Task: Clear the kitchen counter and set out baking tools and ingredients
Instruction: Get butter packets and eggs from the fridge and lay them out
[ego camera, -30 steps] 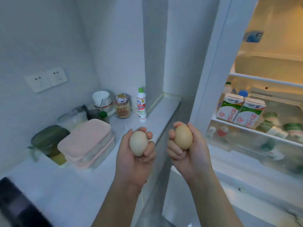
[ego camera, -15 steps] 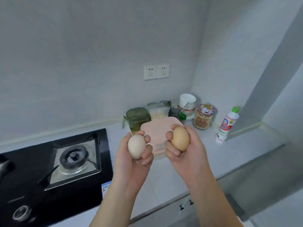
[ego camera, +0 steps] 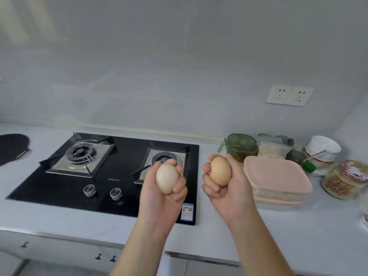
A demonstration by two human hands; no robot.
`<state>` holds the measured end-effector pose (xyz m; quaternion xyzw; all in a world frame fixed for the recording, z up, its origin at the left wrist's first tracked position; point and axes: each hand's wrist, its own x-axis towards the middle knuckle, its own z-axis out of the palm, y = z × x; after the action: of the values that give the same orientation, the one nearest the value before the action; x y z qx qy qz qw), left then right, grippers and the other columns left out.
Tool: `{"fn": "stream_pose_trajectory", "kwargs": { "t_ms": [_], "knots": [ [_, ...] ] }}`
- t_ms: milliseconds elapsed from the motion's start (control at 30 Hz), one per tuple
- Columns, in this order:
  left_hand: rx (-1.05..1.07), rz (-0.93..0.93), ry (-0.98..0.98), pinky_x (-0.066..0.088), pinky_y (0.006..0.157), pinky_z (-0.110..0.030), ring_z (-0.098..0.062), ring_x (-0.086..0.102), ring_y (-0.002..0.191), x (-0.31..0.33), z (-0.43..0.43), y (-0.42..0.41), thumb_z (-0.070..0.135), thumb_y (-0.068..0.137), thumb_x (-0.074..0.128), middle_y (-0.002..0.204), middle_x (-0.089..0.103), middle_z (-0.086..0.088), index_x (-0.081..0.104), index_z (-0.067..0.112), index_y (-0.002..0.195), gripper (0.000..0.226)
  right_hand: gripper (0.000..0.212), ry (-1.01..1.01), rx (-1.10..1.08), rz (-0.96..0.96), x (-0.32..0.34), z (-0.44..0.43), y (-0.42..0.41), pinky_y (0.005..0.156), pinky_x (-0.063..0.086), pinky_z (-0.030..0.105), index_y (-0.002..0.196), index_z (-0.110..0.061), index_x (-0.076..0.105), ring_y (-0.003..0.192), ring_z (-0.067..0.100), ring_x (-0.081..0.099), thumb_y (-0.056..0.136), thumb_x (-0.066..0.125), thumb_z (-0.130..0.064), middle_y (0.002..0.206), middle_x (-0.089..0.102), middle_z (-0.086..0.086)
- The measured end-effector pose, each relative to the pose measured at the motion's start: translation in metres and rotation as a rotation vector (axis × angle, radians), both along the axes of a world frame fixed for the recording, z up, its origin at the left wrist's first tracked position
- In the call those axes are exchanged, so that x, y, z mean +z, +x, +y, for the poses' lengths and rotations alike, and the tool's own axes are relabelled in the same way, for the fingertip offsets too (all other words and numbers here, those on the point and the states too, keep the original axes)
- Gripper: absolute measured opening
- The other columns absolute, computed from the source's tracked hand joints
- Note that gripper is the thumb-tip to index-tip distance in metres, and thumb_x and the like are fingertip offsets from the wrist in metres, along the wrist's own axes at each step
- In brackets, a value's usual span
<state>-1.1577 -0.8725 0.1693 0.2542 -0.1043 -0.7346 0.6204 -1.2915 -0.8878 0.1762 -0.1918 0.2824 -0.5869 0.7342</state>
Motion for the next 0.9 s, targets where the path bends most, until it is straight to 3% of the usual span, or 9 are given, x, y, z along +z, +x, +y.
{"fn": "stream_pose_trajectory", "kwargs": {
  "t_ms": [233,400,700,900],
  "knots": [
    [0.168,-0.010,0.015,0.021,0.036,-0.017,-0.011,0.033,0.041,-0.003,-0.003,0.091,0.028,0.095,0.040,0.069,0.052,-0.004,0.057,0.012,0.085,0.026,0.034,0.005,0.156,-0.003,-0.009,-0.022,0.088,0.033,0.022,0.018,0.086,-0.008,0.054,0.035,0.012,0.035,0.099,0.036,-0.034,0.067,0.054,0.014],
    [0.259,-0.051,0.020,0.022,0.036,-0.018,-0.013,0.033,0.044,-0.007,-0.018,0.136,0.024,0.094,0.040,0.073,0.053,-0.006,0.057,0.011,0.088,0.023,0.018,-0.012,0.274,0.112,-0.006,-0.050,0.134,0.039,0.022,0.020,0.097,-0.009,0.052,0.045,0.016,0.038,0.093,0.039,-0.022,0.074,0.056,0.015],
    [0.439,-0.030,-0.042,0.033,0.044,-0.023,-0.019,0.041,0.061,-0.019,-0.022,0.216,0.018,0.082,0.039,0.086,0.054,-0.013,0.053,0.006,0.109,0.033,0.027,-0.070,0.554,0.245,-0.015,-0.087,0.222,0.046,0.028,0.024,0.112,-0.010,0.053,0.056,0.016,0.044,0.095,0.033,-0.014,0.080,0.059,0.013],
    [0.481,-0.095,-0.067,0.035,0.048,-0.026,-0.022,0.045,0.063,-0.027,-0.016,0.308,0.016,0.081,0.037,0.087,0.055,-0.015,0.053,0.002,0.115,0.040,0.028,-0.125,0.649,0.272,-0.025,-0.095,0.322,0.046,0.031,0.023,0.115,-0.010,0.054,0.057,0.016,0.046,0.097,0.032,-0.014,0.084,0.058,0.013]
  ]
}}
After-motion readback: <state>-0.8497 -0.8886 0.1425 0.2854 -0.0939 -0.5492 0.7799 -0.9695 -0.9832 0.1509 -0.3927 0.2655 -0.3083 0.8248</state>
